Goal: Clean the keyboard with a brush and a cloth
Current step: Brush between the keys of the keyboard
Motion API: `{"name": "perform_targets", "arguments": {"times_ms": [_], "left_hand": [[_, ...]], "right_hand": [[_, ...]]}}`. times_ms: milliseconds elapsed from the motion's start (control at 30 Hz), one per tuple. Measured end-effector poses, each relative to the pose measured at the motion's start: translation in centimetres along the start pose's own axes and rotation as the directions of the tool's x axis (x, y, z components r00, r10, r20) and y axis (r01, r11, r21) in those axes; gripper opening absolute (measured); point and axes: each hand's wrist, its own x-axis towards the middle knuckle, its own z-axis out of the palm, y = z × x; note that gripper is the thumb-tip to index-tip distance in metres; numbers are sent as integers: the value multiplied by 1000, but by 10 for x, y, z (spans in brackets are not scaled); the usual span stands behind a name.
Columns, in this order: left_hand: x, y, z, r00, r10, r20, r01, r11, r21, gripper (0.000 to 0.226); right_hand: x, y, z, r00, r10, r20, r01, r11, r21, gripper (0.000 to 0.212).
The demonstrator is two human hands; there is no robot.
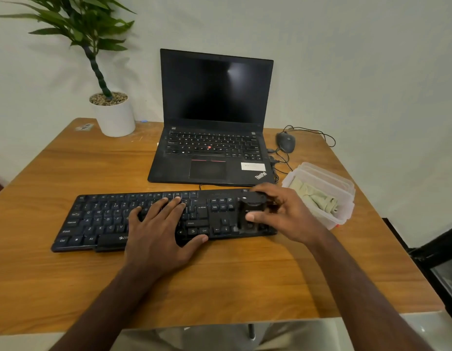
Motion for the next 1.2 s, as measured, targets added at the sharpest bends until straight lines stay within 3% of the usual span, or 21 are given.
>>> {"name": "perform_targets", "arguments": {"times_ms": [233, 433, 567, 700, 800, 933, 1067, 1200], "left_hand": [[0, 0, 1, 1000, -1, -3, 1, 1000, 3, 99], [0, 0, 1, 1000, 0, 4, 0, 1000, 3, 100], [0, 0, 0, 1000, 3, 2, -3, 1000, -1, 100], [0, 0, -1, 1000, 1, -1, -1, 1000, -3, 101], [0, 0, -1, 1000, 5, 3, -5, 1000, -4, 101], [-1, 1, -2, 1000, 4, 0, -4, 1000, -10, 101], [-1, 0, -1, 1000, 1, 7, -1, 1000, -9, 102], [0, 0, -1, 1000, 4, 8, -4, 1000, -3, 102]], "right_hand": [[-12, 0, -52, 1000, 1, -13, -3, 985, -172, 42], [-2, 1, -17, 996, -49, -78, 51, 998, 21, 36], [-10, 10, -27, 1000, 11, -24, -11, 1000, -17, 34], [-13, 7, -52, 998, -27, -62, 20, 992, -124, 38], [-9, 4, -40, 991, -66, -116, 58, 996, -68, 33], [-9, 13, -23, 997, -39, -70, 35, 998, -54, 32], [-3, 12, -33, 974, -61, -216, 29, 989, -146, 37], [3, 3, -17, 956, -90, -278, 71, 994, -79, 37]]}}
